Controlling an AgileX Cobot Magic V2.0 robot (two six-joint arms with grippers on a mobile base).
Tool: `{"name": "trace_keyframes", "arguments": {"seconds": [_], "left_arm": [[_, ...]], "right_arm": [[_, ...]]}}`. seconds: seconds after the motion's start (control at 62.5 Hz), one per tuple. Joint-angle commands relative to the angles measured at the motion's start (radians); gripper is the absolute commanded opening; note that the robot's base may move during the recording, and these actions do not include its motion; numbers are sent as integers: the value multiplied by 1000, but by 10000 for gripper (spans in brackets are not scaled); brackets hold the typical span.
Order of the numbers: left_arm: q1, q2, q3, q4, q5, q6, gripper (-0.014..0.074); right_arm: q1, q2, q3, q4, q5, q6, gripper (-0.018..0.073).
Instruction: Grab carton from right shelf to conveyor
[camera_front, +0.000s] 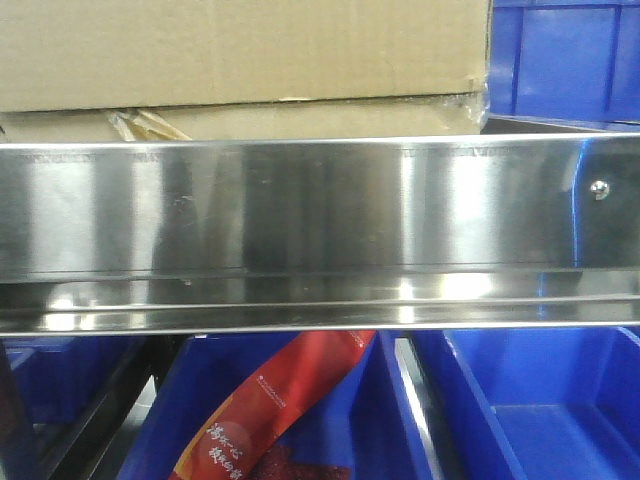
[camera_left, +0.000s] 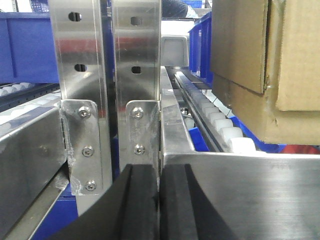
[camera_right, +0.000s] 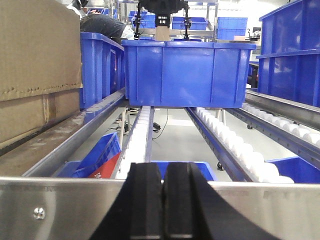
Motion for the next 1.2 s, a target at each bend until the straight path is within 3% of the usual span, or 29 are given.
{"name": "trace_keyframes", "arguments": {"seconds": [0.0, 0.672, 0.848, 0.96, 1.056, 1.184], "left_arm": [[1, -4, -4, -6, -14, 1, 15], [1, -4, -4, -6, -102, 1, 15], [1, -4, -4, -6, -177, 1, 15], [1, -4, -4, -6, -290, 1, 15], [1, -4, -43, -6, -285, 1, 15], [1, -4, -204, 30, -113, 1, 51]], "right_arm": [[-4, -4, 0, 0, -23, -5, -69], [-4, -4, 0, 0, -23, -5, -69], [-4, -4, 0, 0, -61, -5, -69], [-4, -4, -2, 22, -104, -5, -69], [-4, -4, -99, 22, 6, -5, -69], [-2, -4, -302, 22, 218, -5, -15]]}}
